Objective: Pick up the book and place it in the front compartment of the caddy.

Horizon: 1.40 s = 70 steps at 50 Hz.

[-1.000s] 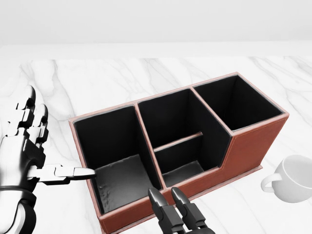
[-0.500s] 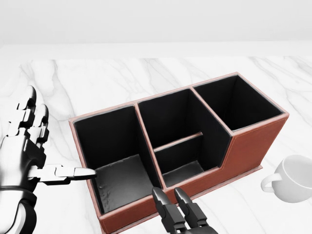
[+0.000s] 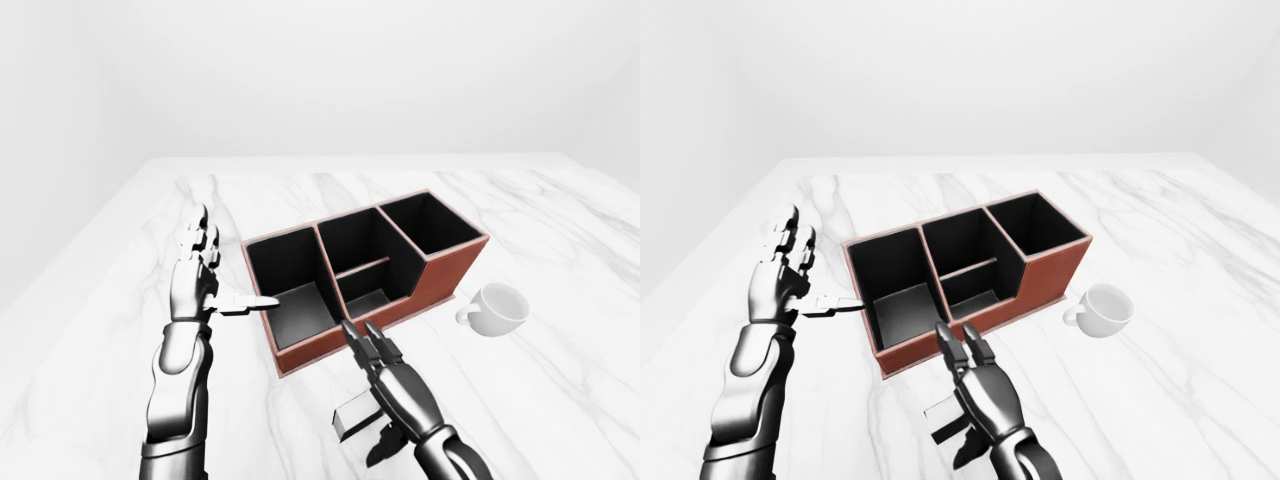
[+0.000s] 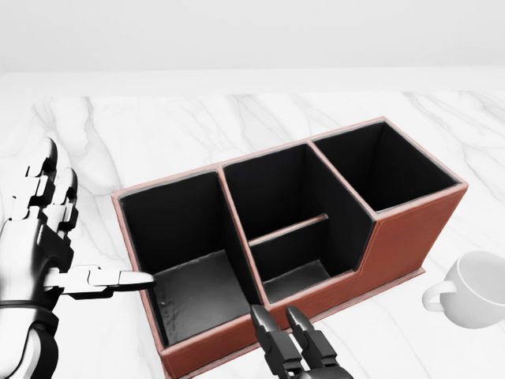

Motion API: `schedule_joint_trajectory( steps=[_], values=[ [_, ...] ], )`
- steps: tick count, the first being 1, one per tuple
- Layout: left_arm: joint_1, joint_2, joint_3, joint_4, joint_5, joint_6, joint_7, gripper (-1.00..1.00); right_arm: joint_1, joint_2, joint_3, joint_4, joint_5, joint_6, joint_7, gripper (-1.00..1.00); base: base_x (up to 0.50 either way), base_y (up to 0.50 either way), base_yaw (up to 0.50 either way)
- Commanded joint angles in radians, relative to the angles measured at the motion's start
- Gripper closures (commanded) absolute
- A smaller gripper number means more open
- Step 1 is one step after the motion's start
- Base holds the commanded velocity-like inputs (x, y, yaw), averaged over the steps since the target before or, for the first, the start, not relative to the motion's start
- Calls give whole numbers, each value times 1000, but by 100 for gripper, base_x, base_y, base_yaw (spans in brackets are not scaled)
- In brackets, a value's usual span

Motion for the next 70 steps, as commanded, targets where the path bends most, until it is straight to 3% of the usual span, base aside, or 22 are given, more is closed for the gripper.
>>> schedule_joint_trajectory(
  steps=[1, 15, 16, 17, 18, 19, 47, 70],
  values=[
    [1, 0, 0, 1, 1, 0, 0, -100, -10, 7, -9, 29, -5, 0, -7, -100, 0, 0, 0],
    [-1, -1, -1, 6, 1, 0, 0, -100, -17, 12, -17, 62, -7, 0, -12, -98, 0, 0, 0],
    [-1, -1, -2, 7, 2, 0, 0, -100, -17, 12, -18, 64, -7, 0, -11, -58, 0, 0, 0],
    [-1, -1, -1, 7, 1, 0, 0, -100, -18, 13, -18, 69, -7, 0, -11, 39, 0, 0, 0],
    [-1, -1, -2, 9, 2, 0, 0, -100, -19, 13, -19, 72, -7, 0, -12, 94, 0, 0, 0],
    [-2, 0, -1, 9, 2, 0, 0, -100, -20, 13, -19, 73, -7, 0, -12, 100, 0, 0, 0],
    [-6, 2, 1, 14, -1, 0, 1, -100, -21, 20, -38, 46, -10, 0, 10, 100, 0, 0, 0],
    [-6, 4, 4, 13, -3, 0, 4, -100, -87, 98, -207, -171, 20, 0, 220, 100, 0, 0, 0]
  ],
)
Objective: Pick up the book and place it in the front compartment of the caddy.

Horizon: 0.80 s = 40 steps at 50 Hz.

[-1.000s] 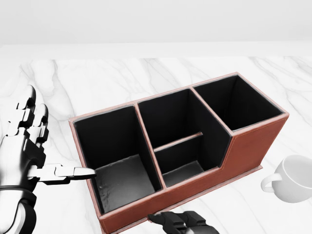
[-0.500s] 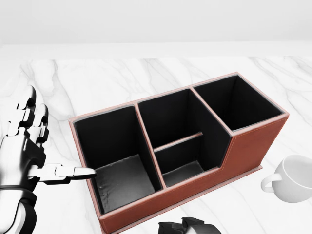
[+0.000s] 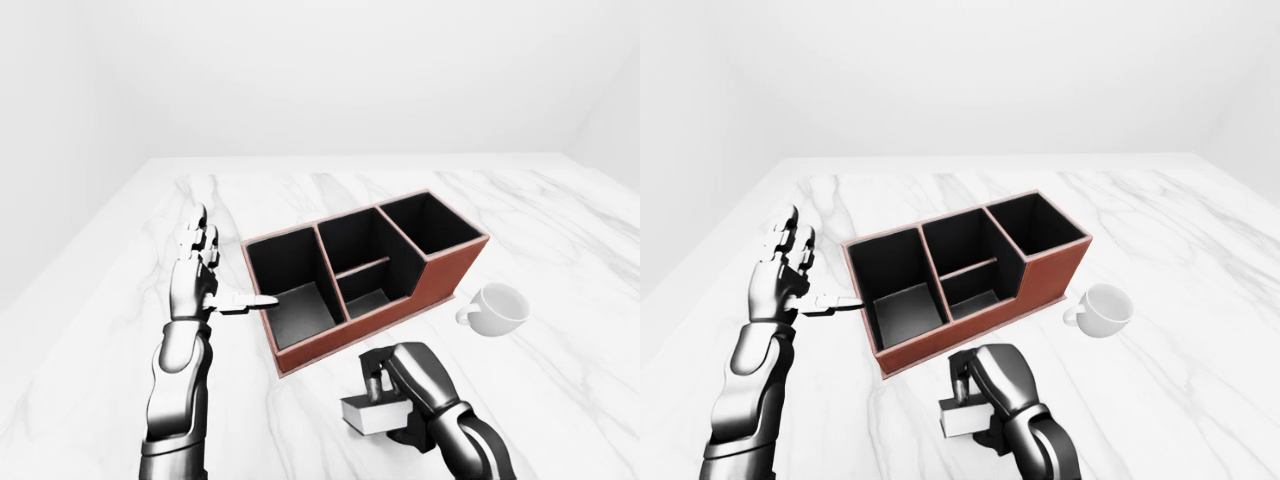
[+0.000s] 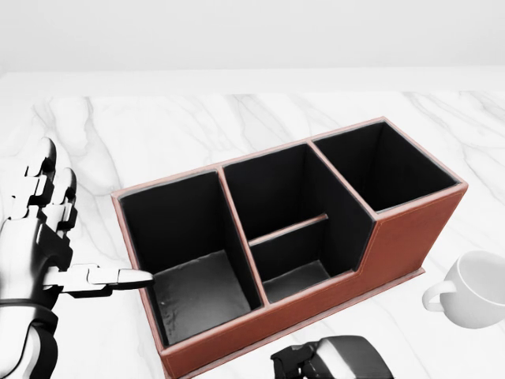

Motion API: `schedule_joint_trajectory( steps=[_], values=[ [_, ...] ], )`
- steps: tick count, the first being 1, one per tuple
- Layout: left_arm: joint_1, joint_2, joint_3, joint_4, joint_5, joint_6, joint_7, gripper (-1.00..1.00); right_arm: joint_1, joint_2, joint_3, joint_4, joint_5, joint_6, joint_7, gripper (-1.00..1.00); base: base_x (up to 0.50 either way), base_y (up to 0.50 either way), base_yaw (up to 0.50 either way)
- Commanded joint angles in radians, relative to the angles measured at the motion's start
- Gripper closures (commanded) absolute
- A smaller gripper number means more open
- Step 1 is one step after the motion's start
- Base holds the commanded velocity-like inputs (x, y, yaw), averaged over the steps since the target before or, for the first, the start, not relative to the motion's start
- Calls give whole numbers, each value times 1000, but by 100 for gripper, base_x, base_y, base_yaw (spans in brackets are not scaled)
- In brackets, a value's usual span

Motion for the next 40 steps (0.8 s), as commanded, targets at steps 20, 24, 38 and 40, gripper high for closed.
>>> schedule_joint_trajectory(
  steps=[20, 24, 38, 40],
  values=[
    [0, 0, -1, 1, 2, 0, 0, -100, -72, 72, -131, -182, 37, 10, 153, 100, 0, 0, 0],
    [1, 0, 0, 0, 2, 0, 0, -100, -84, 76, -142, -199, 38, 20, 171, 100, 0, 0, 0],
    [4, -2, -4, 1, 4, 0, -1, -100, -175, 93, -201, -259, 40, 72, 259, 100, 0, 0, 0],
    [3, -2, -3, -3, 3, 0, -1, -100, -188, 95, -206, -270, 39, 82, 273, 100, 0, 0, 0]
  ],
)
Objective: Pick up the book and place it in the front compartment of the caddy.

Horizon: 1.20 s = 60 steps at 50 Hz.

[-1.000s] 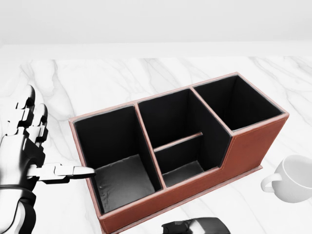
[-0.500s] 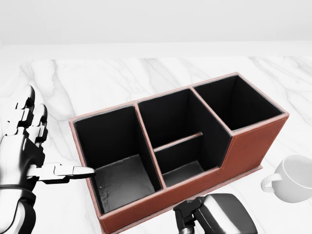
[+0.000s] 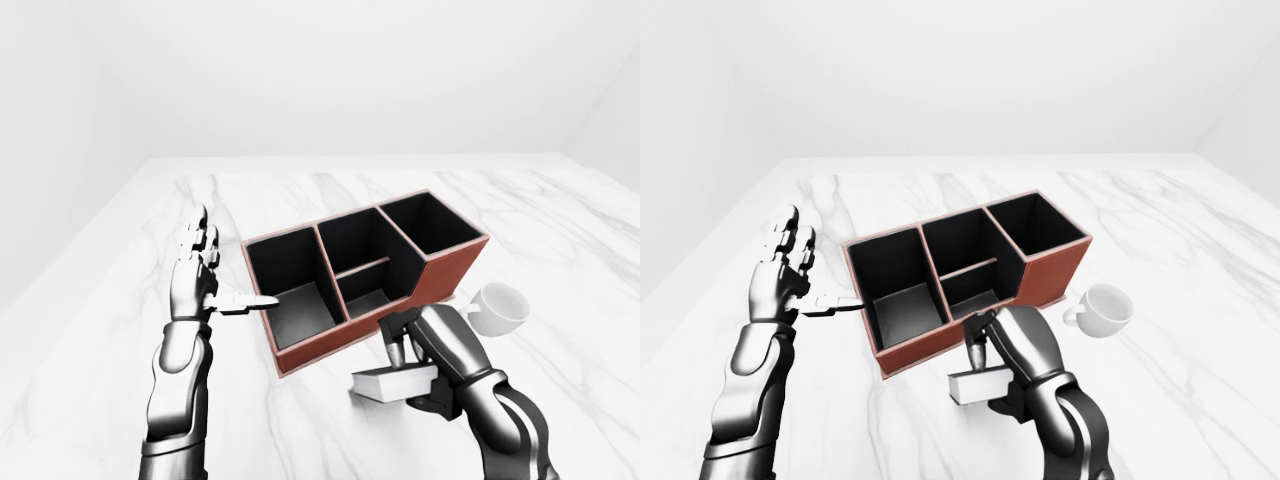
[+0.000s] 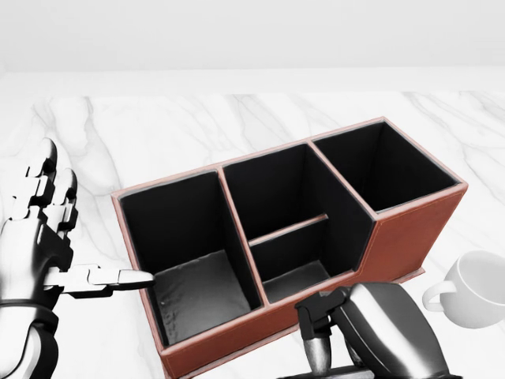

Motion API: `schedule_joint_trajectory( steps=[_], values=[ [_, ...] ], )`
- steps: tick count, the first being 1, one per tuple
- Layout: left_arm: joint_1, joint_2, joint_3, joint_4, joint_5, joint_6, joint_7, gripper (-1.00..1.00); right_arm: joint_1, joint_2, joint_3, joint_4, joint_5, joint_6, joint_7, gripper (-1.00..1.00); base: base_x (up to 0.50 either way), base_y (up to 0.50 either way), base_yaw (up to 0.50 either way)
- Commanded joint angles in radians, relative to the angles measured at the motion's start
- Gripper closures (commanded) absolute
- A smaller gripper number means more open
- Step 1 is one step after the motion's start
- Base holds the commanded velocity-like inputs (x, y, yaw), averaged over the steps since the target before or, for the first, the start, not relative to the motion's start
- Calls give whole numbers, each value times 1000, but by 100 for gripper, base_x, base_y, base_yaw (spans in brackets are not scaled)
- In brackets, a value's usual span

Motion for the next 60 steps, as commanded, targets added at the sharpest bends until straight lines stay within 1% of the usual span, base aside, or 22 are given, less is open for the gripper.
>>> schedule_joint_trajectory(
  steps=[1, 11, 14, 16, 20, 32, 35, 47, 51, 54, 60],
  values=[
    [1, -1, 0, -2, 1, 0, -1, -100, -66, 15, -43, -62, 9, 34, 50, 100, 0, 0, 0],
    [0, -1, -1, 7, 1, 0, -1, -100, -117, 19, -50, -102, 0, 75, 97, 100, 0, 0, 0],
    [-2, 0, -1, 7, 1, 0, 1, -100, -144, 19, -56, -113, -1, 95, 117, 100, 0, 0, 0],
    [-2, 0, -1, 10, 1, 0, 0, -100, -167, 19, -60, -126, -5, 114, 134, 100, 0, 0, 0],
    [-3, 1, 0, 6, 0, 0, 1, -100, -188, 17, -60, -136, -10, 124, 148, 100, 0, 0, 0],
    [-5, 1, 1, 14, -1, 0, 2, -100, -294, 7, -69, -152, -33, 124, 207, 100, 0, 0, 0],
    [-6, 2, 2, 13, -2, 0, 3, -100, -342, 2, -72, -151, -43, 124, 227, 100, 0, 0, 0],
    [-6, 3, 3, 3, -4, 0, 4, -100, -473, -12, -68, -123, -71, 124, 227, 100, 0, 0, 0],
    [-8, 4, 5, 6, -6, 0, 4, -100, -550, -17, -68, -106, -84, 124, 227, 100, 0, 0, 0],
    [-7, 4, 5, 2, -6, 0, 4, -100, -584, -24, -73, -89, -83, 124, 227, 100, 0, 0, 0],
    [-4, 3, 3, -1, -4, 0, 4, -100, -616, -31, -74, -67, -83, 124, 227, 100, 0, 0, 0]
  ],
)
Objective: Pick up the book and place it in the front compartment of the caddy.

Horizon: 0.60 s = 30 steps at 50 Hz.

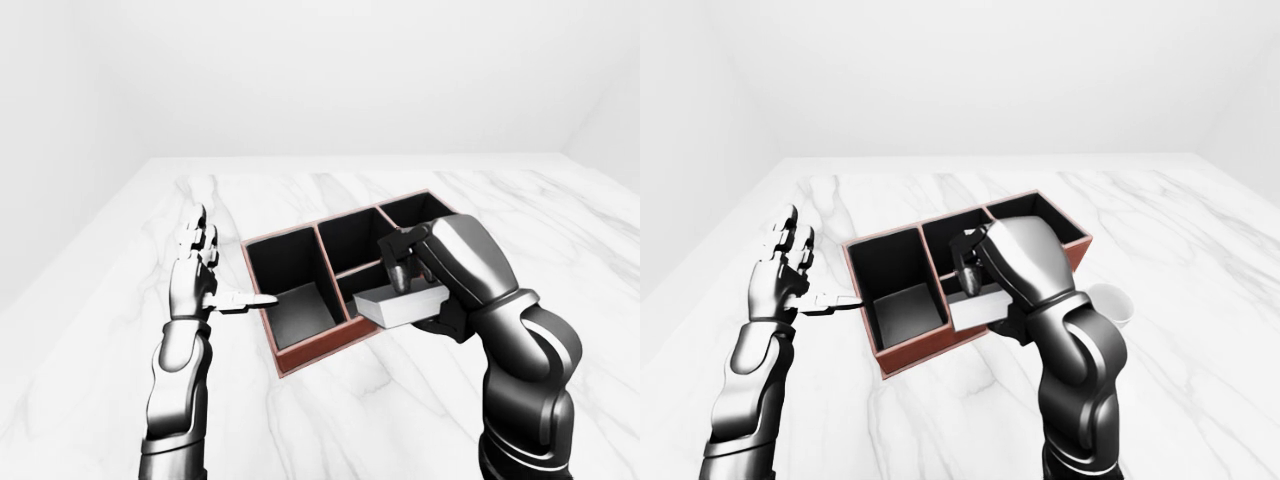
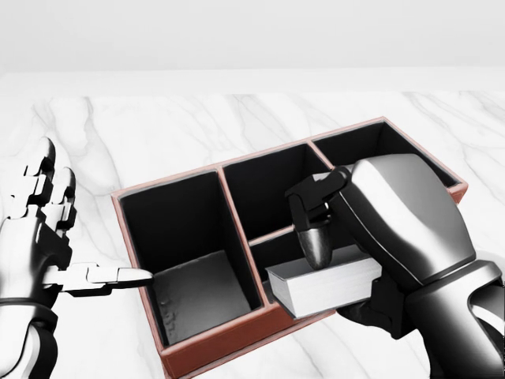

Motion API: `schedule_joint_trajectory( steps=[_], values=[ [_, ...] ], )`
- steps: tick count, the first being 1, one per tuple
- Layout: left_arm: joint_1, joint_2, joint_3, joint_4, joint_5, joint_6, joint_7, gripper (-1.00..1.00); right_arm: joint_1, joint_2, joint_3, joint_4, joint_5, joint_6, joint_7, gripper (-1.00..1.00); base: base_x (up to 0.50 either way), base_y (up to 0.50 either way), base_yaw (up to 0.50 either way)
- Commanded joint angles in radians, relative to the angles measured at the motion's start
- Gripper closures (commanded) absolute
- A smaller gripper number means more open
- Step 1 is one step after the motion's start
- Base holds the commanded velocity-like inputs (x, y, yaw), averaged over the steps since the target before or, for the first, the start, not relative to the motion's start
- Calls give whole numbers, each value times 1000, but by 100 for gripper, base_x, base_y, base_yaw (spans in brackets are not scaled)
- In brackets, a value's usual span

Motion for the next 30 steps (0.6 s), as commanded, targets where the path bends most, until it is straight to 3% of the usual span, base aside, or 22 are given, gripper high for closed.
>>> schedule_joint_trajectory(
  steps=[1, 13, 30],
  values=[
    [3, -1, -1, -5, 0, 0, 0, -100, -113, -13, -10, 30, -6, 0, 0, 100, 0, 0, 0],
    [-1, 1, 2, -7, -1, 0, -1, -100, -266, -47, -27, 152, 6, 0, 0, 100, 0, 0, 0],
    [1, 1, 2, -11, -1, 0, 1, -100, -332, -50, -15, 272, 25, 0, 0, 100, 0, 0, 0]
  ],
)
